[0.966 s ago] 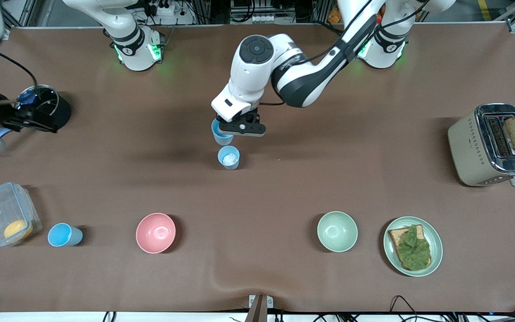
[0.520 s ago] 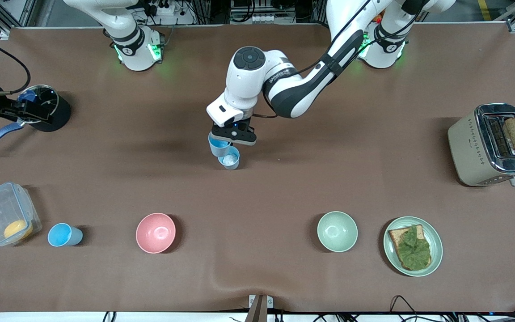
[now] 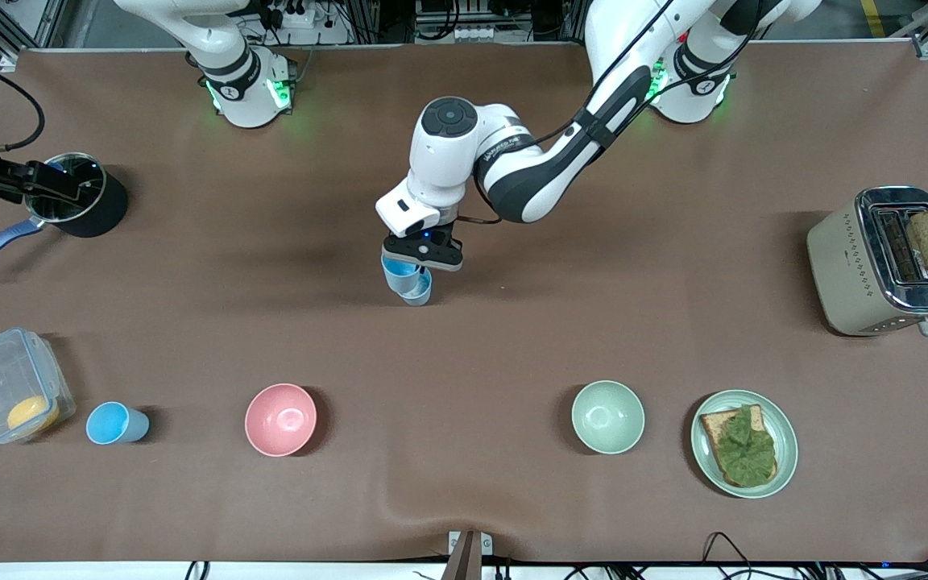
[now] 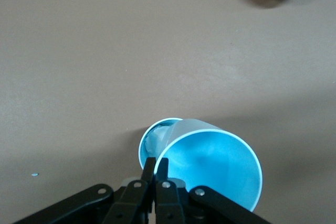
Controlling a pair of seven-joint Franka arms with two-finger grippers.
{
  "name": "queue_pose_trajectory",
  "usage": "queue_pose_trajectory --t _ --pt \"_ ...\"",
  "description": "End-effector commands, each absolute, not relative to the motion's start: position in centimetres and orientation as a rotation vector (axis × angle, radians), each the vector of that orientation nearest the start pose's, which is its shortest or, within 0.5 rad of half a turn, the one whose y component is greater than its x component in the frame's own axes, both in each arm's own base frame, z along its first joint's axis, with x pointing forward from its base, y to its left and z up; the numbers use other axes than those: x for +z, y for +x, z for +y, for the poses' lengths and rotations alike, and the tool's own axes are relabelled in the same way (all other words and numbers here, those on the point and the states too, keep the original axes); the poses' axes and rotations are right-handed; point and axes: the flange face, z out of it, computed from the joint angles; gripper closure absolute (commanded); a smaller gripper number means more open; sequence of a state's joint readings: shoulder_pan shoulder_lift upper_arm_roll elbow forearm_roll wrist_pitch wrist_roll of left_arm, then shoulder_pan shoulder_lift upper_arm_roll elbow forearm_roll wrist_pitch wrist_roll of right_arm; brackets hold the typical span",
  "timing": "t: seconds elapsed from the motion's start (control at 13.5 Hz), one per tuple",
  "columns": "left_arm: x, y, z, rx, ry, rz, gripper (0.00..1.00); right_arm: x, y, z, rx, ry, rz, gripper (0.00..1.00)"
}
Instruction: Stack blue cups with both arms
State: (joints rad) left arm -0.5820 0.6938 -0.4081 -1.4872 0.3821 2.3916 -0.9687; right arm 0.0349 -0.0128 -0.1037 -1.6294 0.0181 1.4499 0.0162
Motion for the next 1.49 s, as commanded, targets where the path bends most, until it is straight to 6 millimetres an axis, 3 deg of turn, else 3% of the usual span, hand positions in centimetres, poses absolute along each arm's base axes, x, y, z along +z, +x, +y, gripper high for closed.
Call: queue_pose_trajectory --t 0.0,0.22,0.3,0.37,0.52,0.74,1.04,1.26,1.41 --pt "30.4 45.7 -57.1 -0.337 -3.285 0.286 1.0 59.8 53.2 -3.3 0.263 -3.112 0.135 0.0" --pt "30.4 45.5 -57.1 -0.332 -3.286 0.28 1.0 59.8 53.2 -3.4 0.26 -3.109 0.137 0.0" --pt "30.3 45.6 -57.2 -0.323 -3.293 0.264 0.65 59.8 53.2 -3.3 0.26 -3.109 0.135 0.0" --pt "30.4 45.7 -57.1 -0.325 -3.293 0.265 0.01 59.8 53.3 -3.3 0.258 -3.111 0.135 0.0" --pt "32.3 46.0 -56.8 -0.351 -3.295 0.253 0.0 59.8 53.3 -3.2 0.256 -3.111 0.133 0.0" --pt "38.1 49.2 -52.2 -0.376 -3.224 0.13 0.0 59.9 53.3 -3.2 0.251 -3.112 0.13 0.0" --pt "46.7 53.8 -42.6 -0.299 -3.178 -0.088 0.0 59.9 53.3 -3.2 0.251 -3.112 0.133 0.0" --pt "51.4 57.3 -32.8 -0.198 -3.165 -0.007 0.0 59.9 53.3 -3.2 0.256 -3.111 0.133 0.0" --pt "53.3 58.9 -25.9 -0.1 -3.19 0.021 0.0 59.9 53.3 -3.2 0.256 -3.111 0.133 0.0"
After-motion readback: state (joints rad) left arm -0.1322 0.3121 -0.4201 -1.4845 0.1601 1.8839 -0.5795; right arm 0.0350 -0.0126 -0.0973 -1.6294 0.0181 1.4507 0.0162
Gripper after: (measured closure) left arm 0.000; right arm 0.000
